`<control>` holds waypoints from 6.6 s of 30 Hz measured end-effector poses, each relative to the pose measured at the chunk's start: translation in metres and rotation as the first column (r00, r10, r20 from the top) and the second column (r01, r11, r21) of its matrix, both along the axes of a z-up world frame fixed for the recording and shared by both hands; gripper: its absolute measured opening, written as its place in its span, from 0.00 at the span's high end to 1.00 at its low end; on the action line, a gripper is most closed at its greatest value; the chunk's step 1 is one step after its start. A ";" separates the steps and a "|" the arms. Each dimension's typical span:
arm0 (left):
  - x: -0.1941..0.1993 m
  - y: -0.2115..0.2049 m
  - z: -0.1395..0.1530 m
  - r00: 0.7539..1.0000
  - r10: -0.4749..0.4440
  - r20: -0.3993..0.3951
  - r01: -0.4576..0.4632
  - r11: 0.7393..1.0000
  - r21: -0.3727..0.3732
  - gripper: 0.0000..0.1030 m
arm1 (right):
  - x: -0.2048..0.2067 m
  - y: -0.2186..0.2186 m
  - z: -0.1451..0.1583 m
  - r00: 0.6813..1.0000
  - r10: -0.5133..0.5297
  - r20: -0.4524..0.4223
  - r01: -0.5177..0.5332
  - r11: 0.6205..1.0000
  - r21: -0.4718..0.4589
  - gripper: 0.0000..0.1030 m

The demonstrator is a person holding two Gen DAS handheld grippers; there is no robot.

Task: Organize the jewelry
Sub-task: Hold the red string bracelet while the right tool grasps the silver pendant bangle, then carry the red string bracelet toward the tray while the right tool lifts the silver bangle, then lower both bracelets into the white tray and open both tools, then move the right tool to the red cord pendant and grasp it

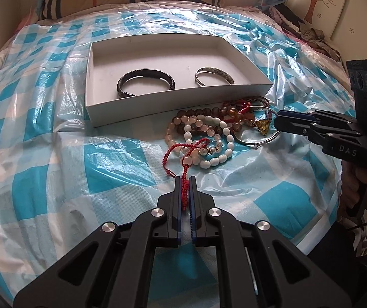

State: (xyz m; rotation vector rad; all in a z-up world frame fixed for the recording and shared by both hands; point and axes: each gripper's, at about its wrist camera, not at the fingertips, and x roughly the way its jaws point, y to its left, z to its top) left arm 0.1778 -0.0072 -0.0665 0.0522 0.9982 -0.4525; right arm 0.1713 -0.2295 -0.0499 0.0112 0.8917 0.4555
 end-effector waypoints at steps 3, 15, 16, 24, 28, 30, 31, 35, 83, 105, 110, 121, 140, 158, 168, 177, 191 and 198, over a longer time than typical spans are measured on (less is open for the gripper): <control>0.000 0.001 0.000 1.000 -0.001 0.001 0.001 1.000 0.003 0.95 | -0.010 0.005 0.004 0.999 0.036 0.002 -0.036 0.999 -0.017 0.97; 0.001 0.002 0.000 1.000 -0.001 -0.001 0.001 1.000 0.002 0.95 | -0.003 0.008 0.008 0.997 0.055 0.060 -0.048 0.991 -0.122 0.33; 0.001 0.002 0.000 1.000 0.000 -0.001 0.000 1.000 0.002 0.95 | 0.002 0.013 0.008 0.995 0.076 0.063 -0.067 0.988 -0.141 0.33; 0.000 0.001 -0.001 1.000 -0.007 -0.001 0.007 1.000 0.003 0.95 | 0.034 0.041 -0.026 0.977 0.212 -0.016 -0.208 0.939 -0.274 0.34; 0.000 0.000 -0.001 1.000 -0.008 0.000 0.008 1.000 0.003 0.95 | 0.031 0.040 -0.024 0.976 0.217 -0.017 -0.214 0.942 -0.259 0.42; 0.001 0.000 -0.002 1.000 -0.010 0.002 0.010 1.000 0.005 0.95 | 0.024 0.040 -0.020 0.977 0.215 -0.003 -0.208 0.943 -0.260 0.42; 0.001 0.000 -0.002 1.000 -0.009 0.001 0.009 1.000 0.006 0.95 | 0.021 0.038 -0.017 0.978 0.210 0.005 -0.202 0.945 -0.257 0.42; 0.001 -0.002 -0.001 1.000 -0.012 0.005 0.011 1.000 0.015 0.95 | 0.008 0.031 0.000 0.983 0.179 0.041 -0.166 0.960 -0.224 0.42; -0.035 -0.025 0.085 0.977 -0.028 0.213 0.003 0.993 0.119 0.95 | -0.049 0.002 0.065 0.984 0.060 0.170 -0.060 0.998 -0.008 0.42; 0.021 -0.023 0.102 0.977 -0.005 0.214 0.005 1.000 0.004 0.95 | -0.004 -0.001 0.056 0.982 0.020 0.190 -0.026 0.999 0.032 0.42; 0.015 -0.018 0.068 0.991 -0.081 0.111 0.074 0.995 0.066 0.94 | -0.001 -0.001 0.051 0.983 0.026 0.182 -0.034 0.999 0.040 0.42; 0.012 -0.017 -0.001 0.998 -0.049 -0.034 0.052 0.995 0.084 0.90 | -0.002 -0.002 0.046 0.985 0.021 0.168 -0.029 0.999 0.043 0.42; 0.036 -0.015 0.070 0.993 0.010 0.120 -0.008 1.000 -0.022 0.91 | 0.008 0.006 0.054 0.980 0.034 0.196 -0.042 0.998 0.037 0.42; 0.114 -0.042 0.059 0.989 0.023 0.144 -0.008 0.994 -0.107 0.91 | 0.068 0.011 0.036 0.981 0.033 0.192 -0.030 0.999 -0.017 0.42; 0.134 -0.028 0.038 0.982 0.126 0.141 -0.121 0.992 -0.043 0.60 | 0.108 0.030 0.010 0.990 0.025 0.139 -0.020 0.999 -0.036 0.42; 0.103 -0.011 0.046 0.973 0.145 0.177 -0.148 0.989 0.006 0.49 | 0.076 0.012 0.028 0.987 -0.017 0.159 0.023 0.999 -0.031 0.42; 0.031 -0.016 0.040 0.986 0.100 0.136 -0.106 0.993 0.044 0.41 | -0.011 -0.038 0.024 0.989 -0.129 0.078 0.131 0.991 -0.019 0.42; 0.010 -0.024 0.050 0.985 0.081 0.155 -0.093 0.993 0.071 0.39 | -0.026 -0.029 0.025 0.993 -0.101 0.068 0.102 0.995 -0.014 0.42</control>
